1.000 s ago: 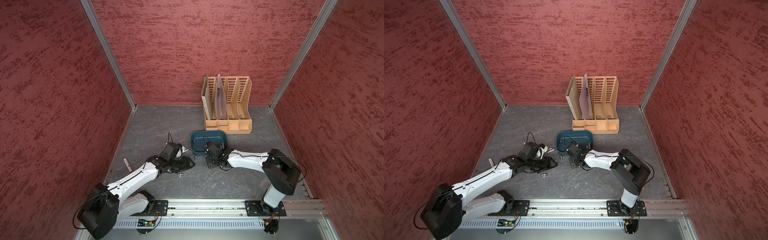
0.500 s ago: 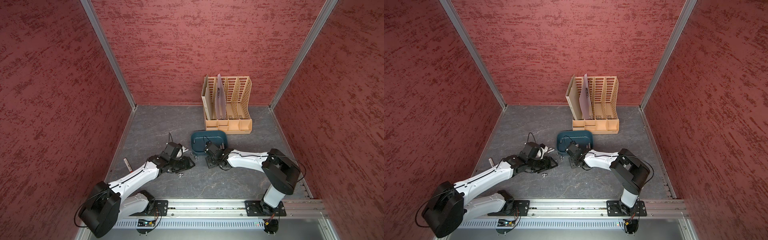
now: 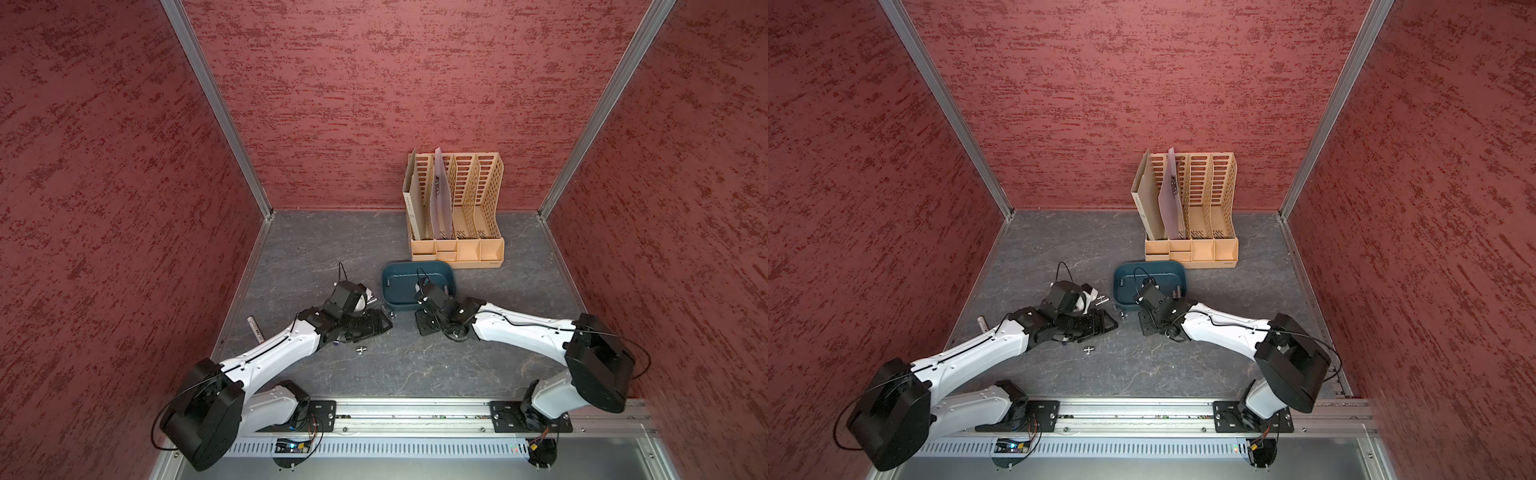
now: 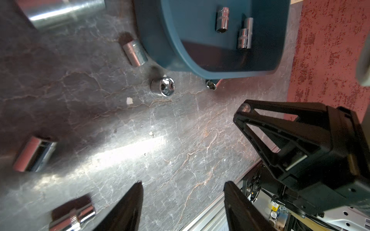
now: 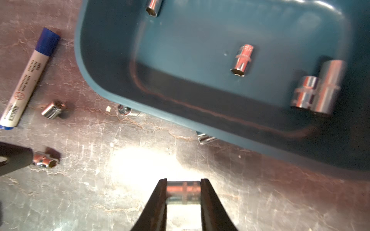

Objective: Put the socket on the desktop into the storage box
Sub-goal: Place the socket head in the storage box.

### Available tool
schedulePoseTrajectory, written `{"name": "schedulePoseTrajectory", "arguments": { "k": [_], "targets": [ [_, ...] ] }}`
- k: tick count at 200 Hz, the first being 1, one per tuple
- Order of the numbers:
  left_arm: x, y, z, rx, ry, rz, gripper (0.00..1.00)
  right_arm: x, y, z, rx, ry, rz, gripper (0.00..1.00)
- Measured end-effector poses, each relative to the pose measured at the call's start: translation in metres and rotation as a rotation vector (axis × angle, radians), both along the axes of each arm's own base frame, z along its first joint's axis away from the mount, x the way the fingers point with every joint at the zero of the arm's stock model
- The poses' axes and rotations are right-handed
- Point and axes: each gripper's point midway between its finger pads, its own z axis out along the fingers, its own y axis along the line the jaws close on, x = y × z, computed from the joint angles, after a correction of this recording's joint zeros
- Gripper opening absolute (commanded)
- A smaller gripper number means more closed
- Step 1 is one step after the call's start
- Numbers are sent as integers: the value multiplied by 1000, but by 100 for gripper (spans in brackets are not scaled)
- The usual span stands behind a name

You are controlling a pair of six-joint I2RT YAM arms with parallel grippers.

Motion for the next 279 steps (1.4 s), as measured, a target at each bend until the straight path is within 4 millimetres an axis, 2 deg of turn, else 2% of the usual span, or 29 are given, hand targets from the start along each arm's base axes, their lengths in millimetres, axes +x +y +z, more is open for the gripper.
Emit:
{"name": "schedulePoseTrajectory", "arguments": {
  "k": [28,51,99,117,152,208,248,279],
  "targets": [
    [6,-9,7,-18,-14,-3,67,0,-8,7,1,5,-22,29],
    [12,-18,13,-33,-25,-8,68,9,-16,14,3,7,-56,29],
    [23,-37,24,-55,-46,-19,68,44,-31,38,40,-21,-145,29],
    [27,-44,26,-59,-52,-24,68,58,-37,41,51,-20,-175,29],
    [35,-50,28,-61,-63,-11,68,80,-47,26,38,22,-228,29],
    [39,-47,18,-31,-51,16,68,104,-58,-3,20,99,-282,30],
    [40,-46,16,-28,-46,27,68,115,-59,-20,8,133,-297,31],
    [38,-40,8,-13,-36,44,68,120,-56,-25,10,145,-297,32]
  ]
}}
